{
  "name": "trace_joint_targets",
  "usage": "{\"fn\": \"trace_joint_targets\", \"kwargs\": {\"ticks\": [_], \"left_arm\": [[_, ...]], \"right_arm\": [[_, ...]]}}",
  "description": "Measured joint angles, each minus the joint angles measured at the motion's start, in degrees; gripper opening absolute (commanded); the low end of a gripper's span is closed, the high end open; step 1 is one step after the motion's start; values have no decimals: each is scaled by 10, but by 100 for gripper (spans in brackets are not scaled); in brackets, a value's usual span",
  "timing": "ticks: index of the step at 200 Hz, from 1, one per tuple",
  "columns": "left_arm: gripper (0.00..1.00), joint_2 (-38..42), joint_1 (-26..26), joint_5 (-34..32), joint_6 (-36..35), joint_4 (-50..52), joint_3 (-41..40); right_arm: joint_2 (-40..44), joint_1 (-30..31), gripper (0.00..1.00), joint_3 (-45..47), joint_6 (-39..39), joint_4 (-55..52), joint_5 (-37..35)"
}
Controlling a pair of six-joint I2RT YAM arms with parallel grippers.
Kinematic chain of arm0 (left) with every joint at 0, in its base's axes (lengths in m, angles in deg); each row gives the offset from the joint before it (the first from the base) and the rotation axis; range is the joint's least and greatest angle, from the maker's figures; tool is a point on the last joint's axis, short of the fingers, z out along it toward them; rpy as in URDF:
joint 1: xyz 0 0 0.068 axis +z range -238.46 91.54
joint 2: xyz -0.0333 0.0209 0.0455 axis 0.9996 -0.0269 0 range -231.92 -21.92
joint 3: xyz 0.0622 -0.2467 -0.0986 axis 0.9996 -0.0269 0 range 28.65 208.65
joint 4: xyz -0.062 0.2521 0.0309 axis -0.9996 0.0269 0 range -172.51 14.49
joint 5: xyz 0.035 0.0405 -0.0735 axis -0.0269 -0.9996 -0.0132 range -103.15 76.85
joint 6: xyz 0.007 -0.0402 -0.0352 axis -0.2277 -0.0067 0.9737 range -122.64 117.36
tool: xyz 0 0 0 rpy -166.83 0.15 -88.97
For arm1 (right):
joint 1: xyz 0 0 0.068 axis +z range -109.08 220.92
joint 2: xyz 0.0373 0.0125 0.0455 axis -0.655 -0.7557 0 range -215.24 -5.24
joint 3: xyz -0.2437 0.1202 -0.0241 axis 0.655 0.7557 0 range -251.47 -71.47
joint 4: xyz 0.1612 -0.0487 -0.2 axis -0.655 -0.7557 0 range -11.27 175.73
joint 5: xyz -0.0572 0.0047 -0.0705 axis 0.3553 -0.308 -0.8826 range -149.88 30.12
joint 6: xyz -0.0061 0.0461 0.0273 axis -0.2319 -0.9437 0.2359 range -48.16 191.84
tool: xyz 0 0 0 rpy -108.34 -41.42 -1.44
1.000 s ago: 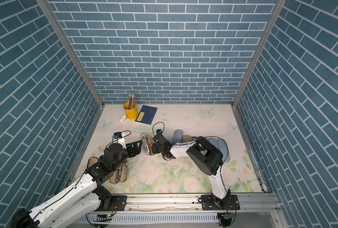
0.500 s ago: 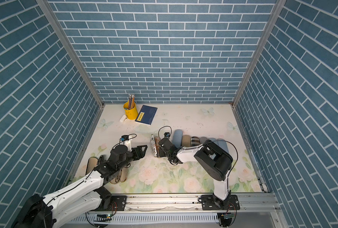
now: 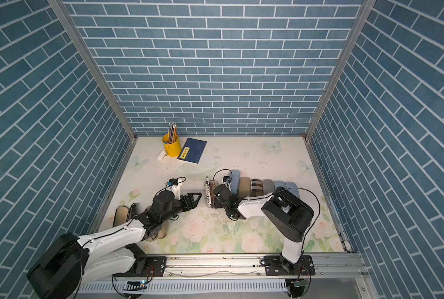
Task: Close the glasses case
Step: Move the glasses case to the center of the board.
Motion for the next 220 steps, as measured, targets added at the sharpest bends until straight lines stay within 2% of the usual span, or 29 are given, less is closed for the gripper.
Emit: {"fn": "trace_joint_targets", "kwargs": {"ticks": [42, 94, 143, 180, 220], "left_arm": [[78, -60, -18, 5, 11, -39, 13], [77, -97, -33, 11, 18, -65, 45], [69, -135, -37, 19, 20, -77, 67], [68, -156, -44, 24, 17, -75, 92], [60, -177, -51, 26, 8, -70, 116]], "right_arm": [[13, 0, 8, 24, -13, 14, -11], [27, 0, 7, 49, -28, 28, -21], [33, 0, 7, 57, -29, 31, -26], [33, 0, 7, 59, -29, 36, -26], [33, 0, 6, 59, -29, 37, -26]]}}
